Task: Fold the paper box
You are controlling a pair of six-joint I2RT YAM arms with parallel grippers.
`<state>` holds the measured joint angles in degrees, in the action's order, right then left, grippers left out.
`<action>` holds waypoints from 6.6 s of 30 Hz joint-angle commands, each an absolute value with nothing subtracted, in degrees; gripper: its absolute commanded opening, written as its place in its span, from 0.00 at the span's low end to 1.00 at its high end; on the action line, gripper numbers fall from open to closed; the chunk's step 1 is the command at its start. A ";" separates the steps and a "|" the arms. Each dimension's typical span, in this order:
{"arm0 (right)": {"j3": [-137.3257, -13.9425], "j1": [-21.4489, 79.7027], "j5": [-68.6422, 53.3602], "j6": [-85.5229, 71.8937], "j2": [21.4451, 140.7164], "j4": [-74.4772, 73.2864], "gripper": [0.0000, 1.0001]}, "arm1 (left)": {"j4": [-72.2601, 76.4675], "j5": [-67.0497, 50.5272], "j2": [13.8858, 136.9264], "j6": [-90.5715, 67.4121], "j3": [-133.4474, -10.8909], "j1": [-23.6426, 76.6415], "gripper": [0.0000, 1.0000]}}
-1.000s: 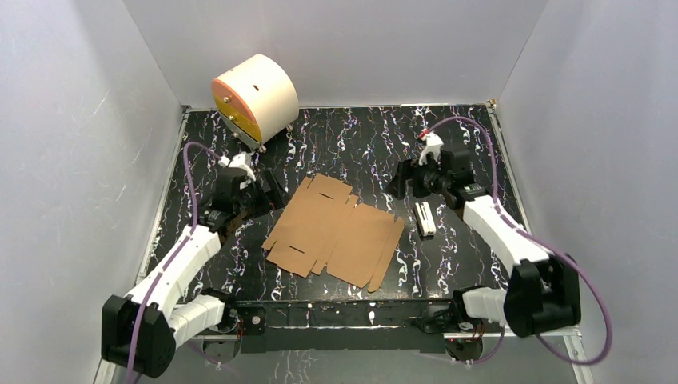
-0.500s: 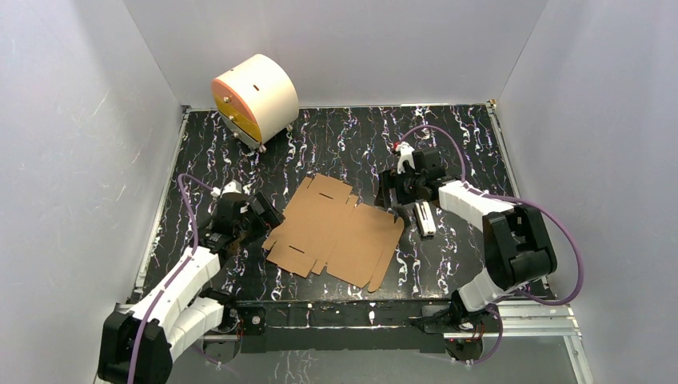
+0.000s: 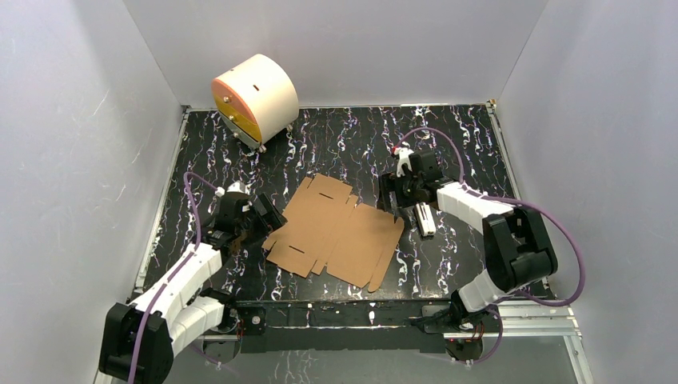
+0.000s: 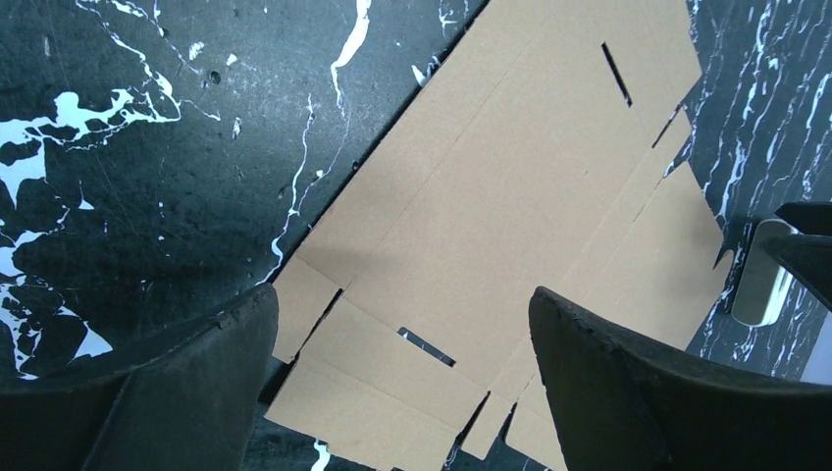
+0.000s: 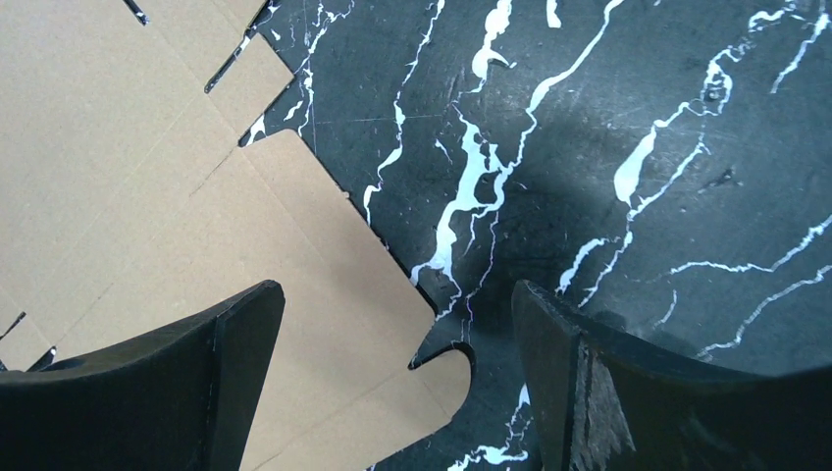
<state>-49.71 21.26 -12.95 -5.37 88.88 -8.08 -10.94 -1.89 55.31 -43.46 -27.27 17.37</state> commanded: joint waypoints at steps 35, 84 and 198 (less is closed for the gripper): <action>-49.06 21.83 -12.70 -6.76 79.57 -8.18 0.96 | -17.20 -4.20 41.15 -48.08 -24.56 17.49 0.90; -29.00 30.01 -17.59 -19.24 67.71 -5.98 0.88 | -8.53 2.15 91.44 -41.08 -51.12 17.25 0.90; -50.29 24.29 -19.01 -16.78 93.62 11.94 0.66 | -3.07 -9.77 93.04 -34.81 -54.54 5.21 0.74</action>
